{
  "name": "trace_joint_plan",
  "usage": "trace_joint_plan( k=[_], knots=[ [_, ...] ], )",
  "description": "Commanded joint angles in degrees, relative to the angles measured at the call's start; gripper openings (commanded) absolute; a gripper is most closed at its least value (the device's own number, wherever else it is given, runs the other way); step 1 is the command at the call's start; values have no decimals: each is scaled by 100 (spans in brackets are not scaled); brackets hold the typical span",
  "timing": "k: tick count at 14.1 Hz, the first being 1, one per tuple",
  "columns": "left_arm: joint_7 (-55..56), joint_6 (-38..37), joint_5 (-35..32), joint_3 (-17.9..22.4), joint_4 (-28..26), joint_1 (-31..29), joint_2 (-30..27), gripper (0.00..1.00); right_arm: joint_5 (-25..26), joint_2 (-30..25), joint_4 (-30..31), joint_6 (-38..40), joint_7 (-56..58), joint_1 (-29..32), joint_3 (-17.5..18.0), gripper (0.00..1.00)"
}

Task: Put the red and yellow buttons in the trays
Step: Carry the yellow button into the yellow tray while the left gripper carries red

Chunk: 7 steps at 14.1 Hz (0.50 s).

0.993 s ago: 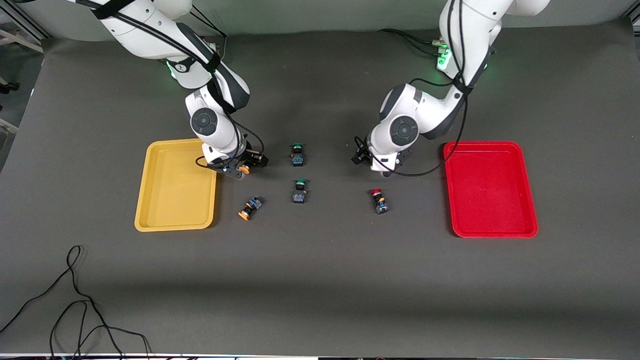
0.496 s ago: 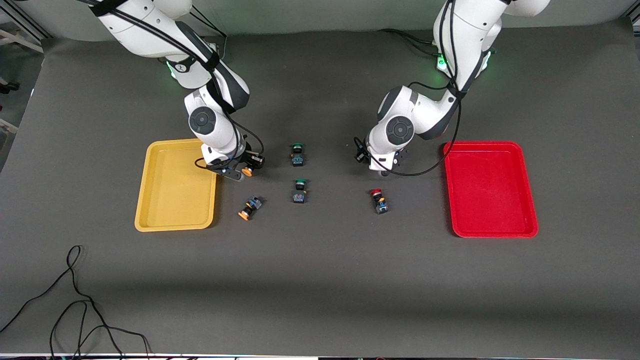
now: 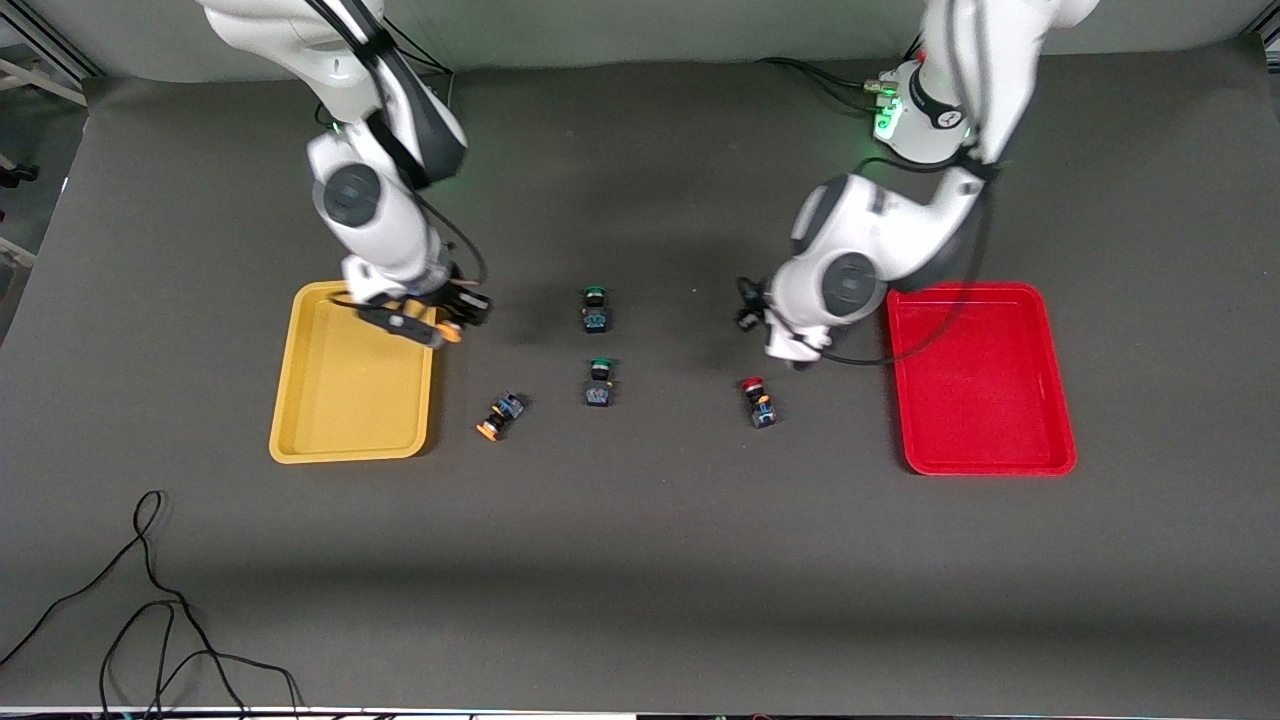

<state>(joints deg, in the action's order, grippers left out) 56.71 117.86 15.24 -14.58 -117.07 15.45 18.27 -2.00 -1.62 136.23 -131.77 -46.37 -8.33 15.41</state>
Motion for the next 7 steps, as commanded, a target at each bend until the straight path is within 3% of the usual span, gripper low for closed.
trace_joint_plan(
  k=[1,5,7],
  knots=[
    [-1044,-579,-572,-1,-184,-777,-289,0,-3,-374,176,388,793,25,-747,10],
    [-2765,-238,-988,191,-790,-1789,-263,2,-3,64,386,-31,2243,25,-1863,10],
    [-3383,190,-1119,568,-1079,-1844,-201,3,-11,424,702,-689,2517,33,-1953,10]
  ],
)
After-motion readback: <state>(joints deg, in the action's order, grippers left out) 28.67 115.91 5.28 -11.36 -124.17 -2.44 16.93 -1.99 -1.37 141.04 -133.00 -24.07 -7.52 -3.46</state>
